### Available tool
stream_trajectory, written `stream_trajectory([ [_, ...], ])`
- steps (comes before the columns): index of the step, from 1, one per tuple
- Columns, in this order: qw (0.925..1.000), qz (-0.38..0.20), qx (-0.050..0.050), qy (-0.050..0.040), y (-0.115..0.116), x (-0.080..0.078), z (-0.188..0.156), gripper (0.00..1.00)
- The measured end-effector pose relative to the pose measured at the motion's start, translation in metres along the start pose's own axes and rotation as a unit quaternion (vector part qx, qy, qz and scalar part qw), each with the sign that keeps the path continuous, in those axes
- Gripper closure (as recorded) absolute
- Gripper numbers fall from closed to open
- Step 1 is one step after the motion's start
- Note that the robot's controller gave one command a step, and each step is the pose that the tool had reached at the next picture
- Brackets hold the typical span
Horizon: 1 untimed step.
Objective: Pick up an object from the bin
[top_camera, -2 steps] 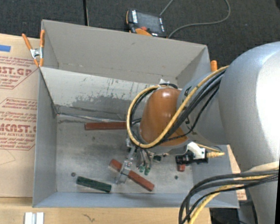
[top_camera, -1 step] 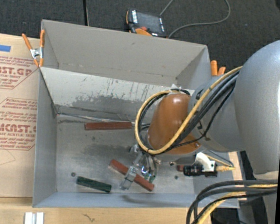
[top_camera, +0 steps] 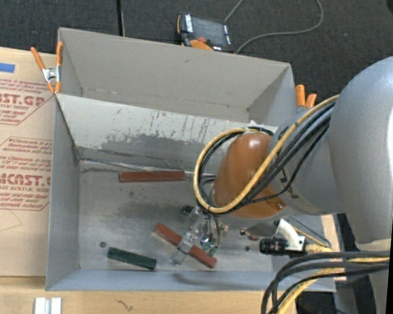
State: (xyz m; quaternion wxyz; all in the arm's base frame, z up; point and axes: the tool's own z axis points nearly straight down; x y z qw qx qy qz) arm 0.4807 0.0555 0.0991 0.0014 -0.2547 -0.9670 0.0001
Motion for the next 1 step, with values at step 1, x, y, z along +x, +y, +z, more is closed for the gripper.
stream_trajectory([
  [1, 1.0, 0.004, 0.001, -0.0008, -0.0058, -0.0046, 0.0306, 0.0],
])
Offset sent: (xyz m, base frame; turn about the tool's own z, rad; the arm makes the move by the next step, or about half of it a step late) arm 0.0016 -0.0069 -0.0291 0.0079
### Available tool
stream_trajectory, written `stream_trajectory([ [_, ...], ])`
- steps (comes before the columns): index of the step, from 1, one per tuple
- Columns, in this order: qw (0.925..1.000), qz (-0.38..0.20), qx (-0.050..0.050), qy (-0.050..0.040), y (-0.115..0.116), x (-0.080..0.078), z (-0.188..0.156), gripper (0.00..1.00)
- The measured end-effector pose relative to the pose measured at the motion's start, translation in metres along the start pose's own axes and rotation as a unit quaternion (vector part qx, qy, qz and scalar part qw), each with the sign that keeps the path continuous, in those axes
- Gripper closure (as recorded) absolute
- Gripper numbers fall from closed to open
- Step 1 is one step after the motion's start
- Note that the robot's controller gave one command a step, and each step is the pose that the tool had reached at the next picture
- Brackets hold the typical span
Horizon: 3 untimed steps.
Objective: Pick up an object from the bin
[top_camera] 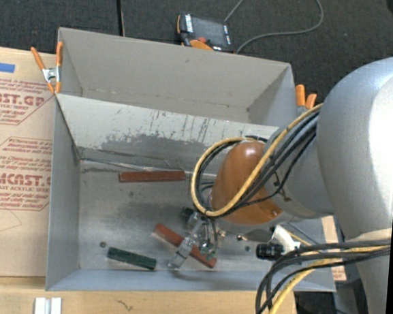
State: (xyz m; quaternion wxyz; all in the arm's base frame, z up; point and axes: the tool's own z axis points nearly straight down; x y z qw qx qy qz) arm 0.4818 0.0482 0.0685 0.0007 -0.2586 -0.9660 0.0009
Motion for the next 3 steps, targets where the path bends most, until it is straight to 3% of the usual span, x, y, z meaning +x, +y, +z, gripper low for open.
stream_trajectory([
  [1, 1.0, 0.0, 0.0, 0.0004, 0.0, 0.001, 0.001, 0.0],
  [2, 1.0, 0.0, -0.001, 0.0004, 0.0, 0.0, 0.0, 1.0],
  [3, 1.0, -0.001, -0.003, -0.002, 0.001, 0.0, -0.063, 1.0],
])
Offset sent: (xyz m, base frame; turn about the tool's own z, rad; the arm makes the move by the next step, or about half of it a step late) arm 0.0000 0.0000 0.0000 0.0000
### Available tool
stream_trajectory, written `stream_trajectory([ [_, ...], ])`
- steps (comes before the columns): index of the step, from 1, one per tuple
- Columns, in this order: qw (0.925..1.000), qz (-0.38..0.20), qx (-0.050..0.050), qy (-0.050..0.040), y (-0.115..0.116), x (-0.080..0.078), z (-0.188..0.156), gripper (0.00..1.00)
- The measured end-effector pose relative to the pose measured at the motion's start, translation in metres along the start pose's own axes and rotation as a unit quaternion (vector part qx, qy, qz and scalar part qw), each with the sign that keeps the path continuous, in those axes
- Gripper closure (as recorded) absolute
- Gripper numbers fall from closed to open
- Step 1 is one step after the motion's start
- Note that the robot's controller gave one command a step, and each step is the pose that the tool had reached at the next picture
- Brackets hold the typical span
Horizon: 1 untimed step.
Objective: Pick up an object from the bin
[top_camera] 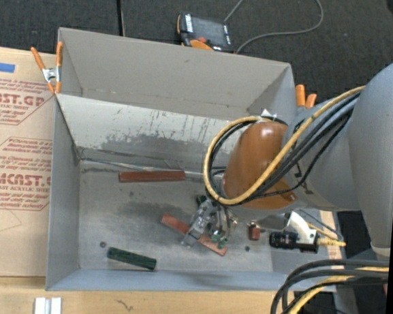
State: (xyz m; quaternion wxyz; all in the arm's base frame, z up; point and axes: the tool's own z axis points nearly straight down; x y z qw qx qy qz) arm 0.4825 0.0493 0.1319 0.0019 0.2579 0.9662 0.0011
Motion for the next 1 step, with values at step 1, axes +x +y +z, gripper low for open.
stream_trajectory([
  [1, 1.0, -0.001, 0.0, -0.0009, 0.0012, -0.001, -0.064, 1.0],
])
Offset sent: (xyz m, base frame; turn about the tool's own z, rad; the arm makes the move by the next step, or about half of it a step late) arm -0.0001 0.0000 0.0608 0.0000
